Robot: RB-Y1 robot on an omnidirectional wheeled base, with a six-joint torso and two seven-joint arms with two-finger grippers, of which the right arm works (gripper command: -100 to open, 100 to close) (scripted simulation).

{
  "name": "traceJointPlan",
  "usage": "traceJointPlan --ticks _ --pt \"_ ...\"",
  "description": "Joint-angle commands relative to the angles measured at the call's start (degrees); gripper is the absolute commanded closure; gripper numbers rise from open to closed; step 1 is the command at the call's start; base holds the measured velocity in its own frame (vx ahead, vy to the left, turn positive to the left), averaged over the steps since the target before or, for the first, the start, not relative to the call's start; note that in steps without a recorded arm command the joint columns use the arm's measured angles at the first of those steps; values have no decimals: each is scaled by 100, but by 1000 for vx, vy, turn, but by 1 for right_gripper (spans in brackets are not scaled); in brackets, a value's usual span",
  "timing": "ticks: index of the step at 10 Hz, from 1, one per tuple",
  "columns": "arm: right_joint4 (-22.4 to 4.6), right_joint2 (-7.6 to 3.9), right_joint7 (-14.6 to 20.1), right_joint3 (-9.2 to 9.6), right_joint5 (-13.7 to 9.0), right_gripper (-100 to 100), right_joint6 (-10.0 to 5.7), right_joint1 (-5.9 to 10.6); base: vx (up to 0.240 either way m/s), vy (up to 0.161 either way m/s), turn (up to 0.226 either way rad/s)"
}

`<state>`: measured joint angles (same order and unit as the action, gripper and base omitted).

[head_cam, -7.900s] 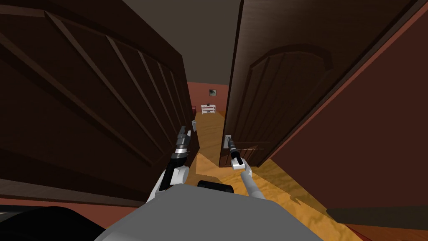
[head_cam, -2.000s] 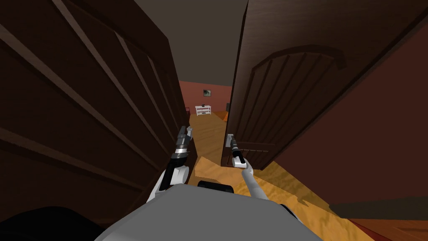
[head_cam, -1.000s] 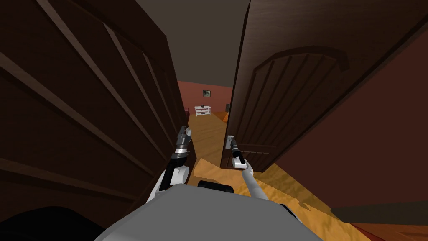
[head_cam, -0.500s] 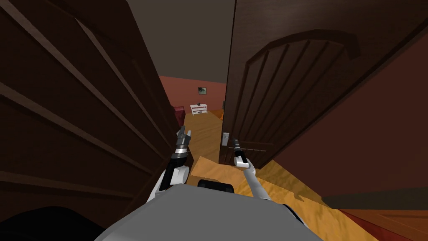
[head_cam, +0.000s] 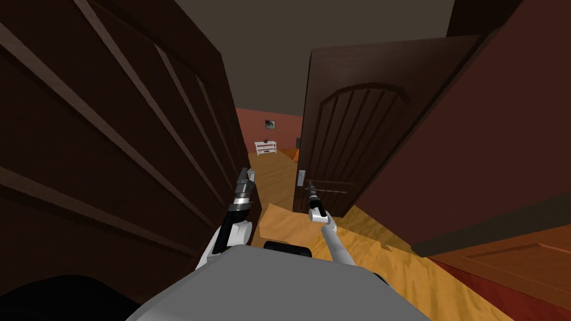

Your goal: Push the door open

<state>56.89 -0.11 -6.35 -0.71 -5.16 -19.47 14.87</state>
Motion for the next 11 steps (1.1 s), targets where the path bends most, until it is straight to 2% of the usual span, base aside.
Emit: traceJointPlan --ticks 1,2,3,6,8,11 --pt "-132 172 -17 23 1 -100 -72 45 -220 62 -36" --pt "2 105 -17 20 3 -100 19 -7 -95 27 -7" --pt "-27 -58 -46 8 11 -100 -33 -13 101 8 15" --pt "-61 -139 -87 -15 24 -100 -99 -18 209 -4 8" --pt "-85 -102 -116 -31 32 -100 -147 -22 237 29 14" --pt "-128 183 -170 -61 48 -100 -232 -30 219 34 13"
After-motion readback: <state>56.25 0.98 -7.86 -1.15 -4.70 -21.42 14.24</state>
